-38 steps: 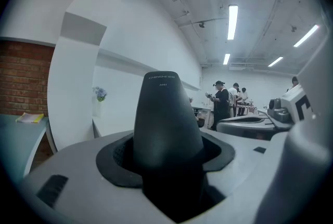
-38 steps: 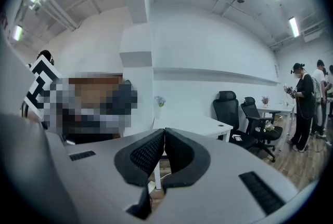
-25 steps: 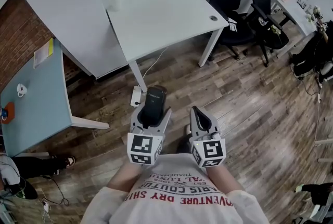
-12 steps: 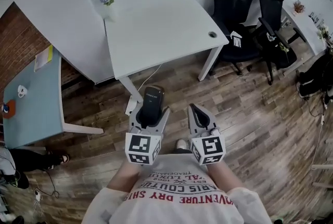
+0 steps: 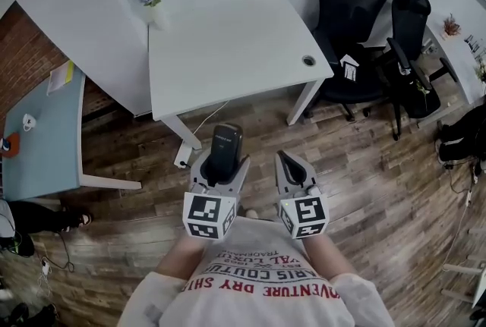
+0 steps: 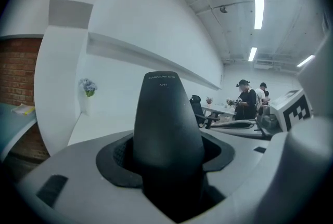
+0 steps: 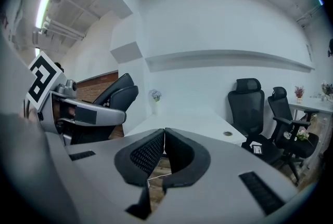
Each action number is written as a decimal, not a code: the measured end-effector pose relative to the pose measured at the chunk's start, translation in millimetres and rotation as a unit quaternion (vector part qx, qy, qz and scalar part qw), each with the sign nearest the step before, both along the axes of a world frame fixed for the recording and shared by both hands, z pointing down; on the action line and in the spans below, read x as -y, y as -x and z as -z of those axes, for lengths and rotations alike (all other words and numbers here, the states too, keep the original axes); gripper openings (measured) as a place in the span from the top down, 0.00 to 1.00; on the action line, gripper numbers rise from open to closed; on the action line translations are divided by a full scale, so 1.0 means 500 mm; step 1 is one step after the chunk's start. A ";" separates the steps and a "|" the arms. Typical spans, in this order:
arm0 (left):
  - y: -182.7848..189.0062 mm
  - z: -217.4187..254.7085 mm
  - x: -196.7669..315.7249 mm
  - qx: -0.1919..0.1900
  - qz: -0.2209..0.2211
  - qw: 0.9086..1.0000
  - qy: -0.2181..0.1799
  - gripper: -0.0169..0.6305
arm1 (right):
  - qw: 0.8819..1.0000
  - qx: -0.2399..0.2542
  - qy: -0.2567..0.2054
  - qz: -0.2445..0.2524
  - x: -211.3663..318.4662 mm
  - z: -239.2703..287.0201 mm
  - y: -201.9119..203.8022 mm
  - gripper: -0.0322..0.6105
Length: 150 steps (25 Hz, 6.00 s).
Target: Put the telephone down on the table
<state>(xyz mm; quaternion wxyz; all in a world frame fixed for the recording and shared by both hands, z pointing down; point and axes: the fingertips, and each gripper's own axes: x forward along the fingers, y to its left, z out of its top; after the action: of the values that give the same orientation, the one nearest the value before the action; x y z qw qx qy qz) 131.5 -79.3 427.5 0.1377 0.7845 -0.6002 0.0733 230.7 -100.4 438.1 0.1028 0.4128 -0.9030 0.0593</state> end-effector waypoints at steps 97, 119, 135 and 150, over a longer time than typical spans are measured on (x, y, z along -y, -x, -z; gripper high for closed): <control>0.613 -0.569 0.986 -0.041 0.223 0.895 0.384 0.51 | 0.964 -0.099 0.142 0.203 1.075 -0.325 0.595 0.91; 0.618 -0.338 0.960 -0.004 0.294 0.930 0.221 0.88 | 0.971 -0.070 0.117 0.196 1.015 -0.227 0.584 0.91; 0.463 -0.016 0.876 0.083 0.191 0.978 -0.030 0.94 | 0.990 0.012 0.005 0.139 0.909 -0.020 0.497 0.91; 0.421 0.158 0.803 0.051 0.166 0.969 -0.176 0.94 | 0.987 0.050 -0.100 0.115 0.851 0.119 0.441 0.91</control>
<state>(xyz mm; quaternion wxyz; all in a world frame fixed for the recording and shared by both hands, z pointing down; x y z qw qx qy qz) -79.0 -480.8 348.4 -0.0232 0.6809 -0.7318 -0.0177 10.1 -526.0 378.5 0.0215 0.3105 -0.9501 -0.0229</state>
